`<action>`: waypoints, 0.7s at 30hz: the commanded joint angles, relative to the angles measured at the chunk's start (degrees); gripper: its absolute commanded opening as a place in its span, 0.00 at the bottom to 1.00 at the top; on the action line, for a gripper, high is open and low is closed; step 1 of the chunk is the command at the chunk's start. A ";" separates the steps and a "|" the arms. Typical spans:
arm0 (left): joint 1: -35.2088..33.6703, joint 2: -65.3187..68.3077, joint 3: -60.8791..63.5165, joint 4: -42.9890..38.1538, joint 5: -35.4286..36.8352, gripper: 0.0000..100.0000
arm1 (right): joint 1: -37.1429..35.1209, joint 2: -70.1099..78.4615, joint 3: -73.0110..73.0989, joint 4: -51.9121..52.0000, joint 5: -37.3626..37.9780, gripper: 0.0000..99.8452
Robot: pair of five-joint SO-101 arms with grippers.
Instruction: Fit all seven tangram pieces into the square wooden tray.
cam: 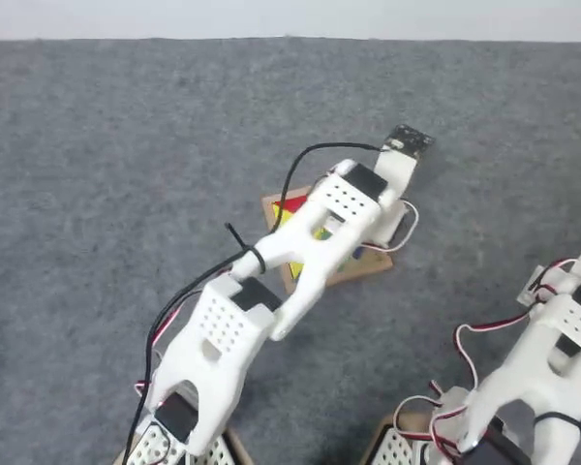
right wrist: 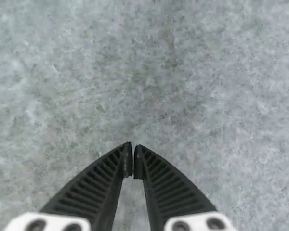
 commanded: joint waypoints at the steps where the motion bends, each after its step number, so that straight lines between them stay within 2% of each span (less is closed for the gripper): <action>1: 2.11 0.53 -6.73 3.43 2.29 0.01 | 0.66 -2.95 -0.62 -1.63 -0.44 0.02; 5: 2.20 2.20 -8.40 4.66 2.29 0.02 | -0.13 -2.95 -0.70 -1.54 -0.44 0.02; 11: 1.76 2.37 -9.27 9.32 2.37 0.14 | -1.19 -2.95 -0.70 -1.45 -0.44 0.02; 21: -0.26 2.46 -13.41 12.13 2.20 0.14 | -1.19 -2.95 -0.70 -1.36 -0.35 0.02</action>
